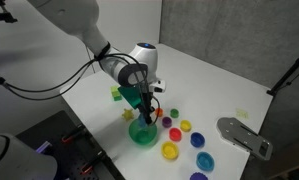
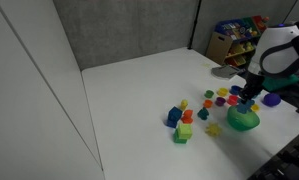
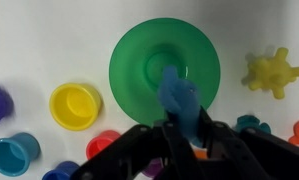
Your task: Put the light blue toy elephant in the green bowl
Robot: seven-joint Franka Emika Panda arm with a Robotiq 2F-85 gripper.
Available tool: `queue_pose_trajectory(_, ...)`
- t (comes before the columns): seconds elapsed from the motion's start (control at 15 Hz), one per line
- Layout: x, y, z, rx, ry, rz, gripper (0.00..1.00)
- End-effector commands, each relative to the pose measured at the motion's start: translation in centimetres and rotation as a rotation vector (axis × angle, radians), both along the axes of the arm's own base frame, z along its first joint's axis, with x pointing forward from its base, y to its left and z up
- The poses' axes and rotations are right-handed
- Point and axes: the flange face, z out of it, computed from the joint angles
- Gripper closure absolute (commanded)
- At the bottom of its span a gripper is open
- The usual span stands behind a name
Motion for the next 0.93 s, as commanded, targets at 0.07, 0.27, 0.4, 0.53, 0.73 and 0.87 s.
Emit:
queue_pose_trajectory(0.07,-1.6,0.2,-3.0,0.003,-0.005,-0.003,0.92)
queue_pose_trajectory(0.27,-2.3,0.2,-4.9,-0.001,-0.023,0.006,0.92)
queue_pose_trajectory(0.4,-2.7,0.2,-5.7,-0.002,-0.031,0.008,0.92)
queue_pose_trajectory(0.53,-2.8,0.1,-6.1,0.001,-0.035,0.011,0.66)
queue_pose_trajectory(0.73,-2.8,0.0,-6.2,0.005,-0.037,0.012,0.41)
queue_pose_trajectory(0.87,-2.9,-0.2,-5.8,0.009,-0.041,0.010,0.25)
